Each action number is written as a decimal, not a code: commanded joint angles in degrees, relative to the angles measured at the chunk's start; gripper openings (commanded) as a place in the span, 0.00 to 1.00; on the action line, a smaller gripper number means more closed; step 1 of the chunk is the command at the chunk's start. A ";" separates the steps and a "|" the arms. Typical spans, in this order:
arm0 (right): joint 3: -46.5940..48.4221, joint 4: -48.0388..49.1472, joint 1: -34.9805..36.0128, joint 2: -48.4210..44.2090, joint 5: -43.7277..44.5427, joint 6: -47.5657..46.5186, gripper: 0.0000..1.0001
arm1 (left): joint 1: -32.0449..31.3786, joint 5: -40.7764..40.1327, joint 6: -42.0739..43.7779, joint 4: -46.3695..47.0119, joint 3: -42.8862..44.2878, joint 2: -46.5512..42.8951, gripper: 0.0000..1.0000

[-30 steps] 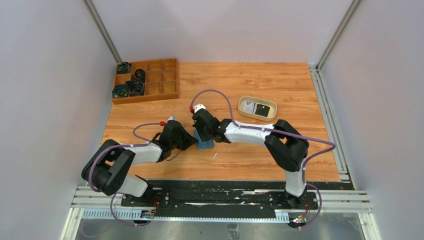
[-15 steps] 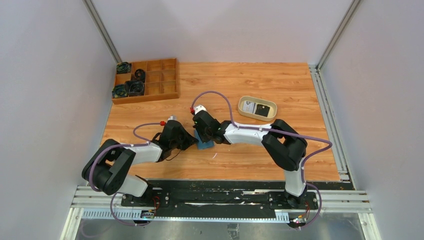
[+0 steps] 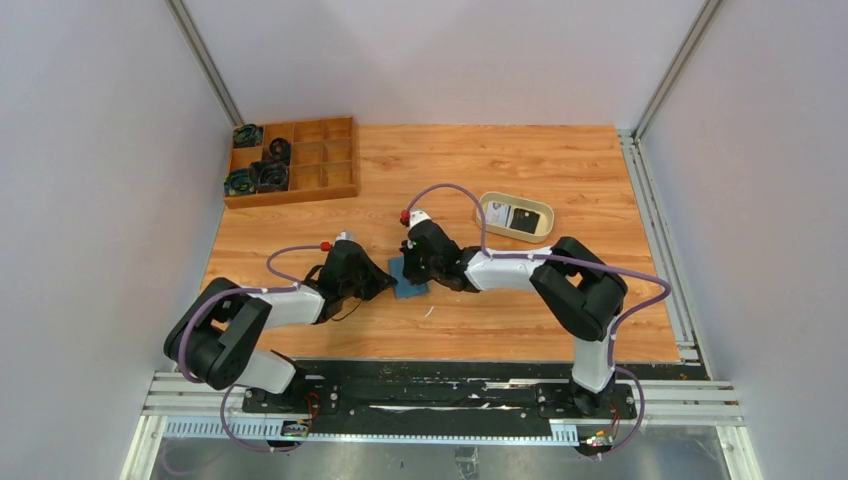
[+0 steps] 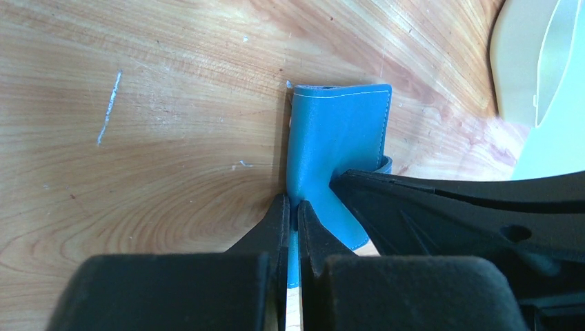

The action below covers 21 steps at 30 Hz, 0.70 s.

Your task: Take the credit cards out of the card holder

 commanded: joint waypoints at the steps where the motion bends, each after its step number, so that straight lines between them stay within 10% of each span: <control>1: -6.67 4.53 -4.32 2.27 -5.92 3.57 0.00 | -0.01 -2.24 2.98 -10.33 -1.51 2.23 0.00; 12: -14.00 27.17 -10.07 6.47 -22.25 12.55 0.00 | -0.01 -3.82 4.15 -14.33 0.10 0.82 0.00; 19: -9.33 20.63 -10.11 -1.12 -23.39 9.73 0.01 | -0.01 -3.83 4.93 -16.15 1.35 0.08 0.00; 21: -7.39 16.69 -10.10 -3.06 -23.36 7.69 0.19 | -0.01 -3.86 5.04 -16.38 1.55 -0.11 0.00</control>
